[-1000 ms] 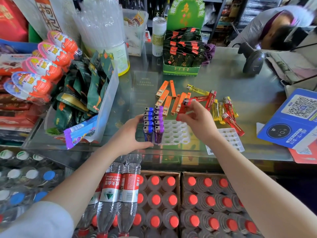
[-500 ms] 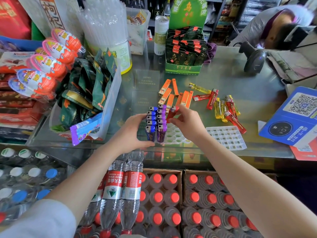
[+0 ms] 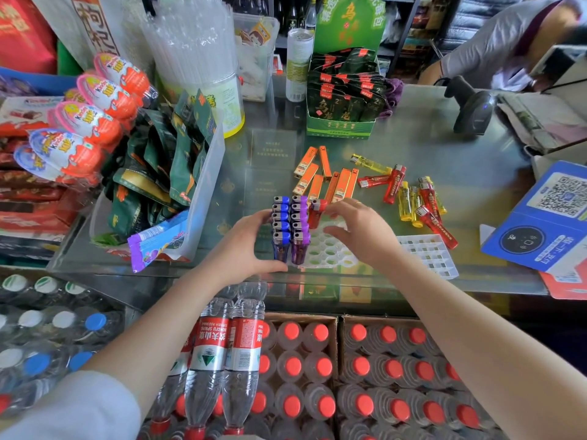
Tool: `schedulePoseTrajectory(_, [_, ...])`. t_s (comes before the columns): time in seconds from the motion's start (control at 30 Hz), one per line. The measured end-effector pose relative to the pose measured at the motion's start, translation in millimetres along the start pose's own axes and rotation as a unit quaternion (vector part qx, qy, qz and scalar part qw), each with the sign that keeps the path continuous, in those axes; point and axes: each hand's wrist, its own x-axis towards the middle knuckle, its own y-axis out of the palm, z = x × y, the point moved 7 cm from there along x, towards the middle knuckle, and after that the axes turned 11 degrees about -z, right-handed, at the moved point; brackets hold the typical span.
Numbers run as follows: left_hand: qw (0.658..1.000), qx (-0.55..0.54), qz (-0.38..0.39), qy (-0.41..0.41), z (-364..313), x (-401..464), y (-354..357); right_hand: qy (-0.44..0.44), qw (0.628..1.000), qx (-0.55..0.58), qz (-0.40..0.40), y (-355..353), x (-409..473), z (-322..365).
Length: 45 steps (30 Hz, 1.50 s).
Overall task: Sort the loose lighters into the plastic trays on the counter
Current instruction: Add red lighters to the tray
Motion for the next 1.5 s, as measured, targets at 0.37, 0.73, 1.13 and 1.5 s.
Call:
schedulePoseTrajectory(0.37, [1.000,-0.010,0.009,0.015,-19,6,11,0.238,0.940,-0.027,-0.241,-68,-53,-107])
schedulePoseTrajectory(0.73, [1.000,-0.008,0.004,0.016,-21,7,16,0.259,0.948,-0.065,-0.177,-60,-36,-125])
schedulePoseTrajectory(1.13, [1.000,-0.014,-0.014,0.018,-23,4,10,0.121,0.958,0.210,-0.150,-50,-15,-29])
schedulePoseTrajectory(1.5, [1.000,-0.010,-0.006,0.012,-18,-9,-1,0.101,0.965,0.237,-0.054,-9,-22,7])
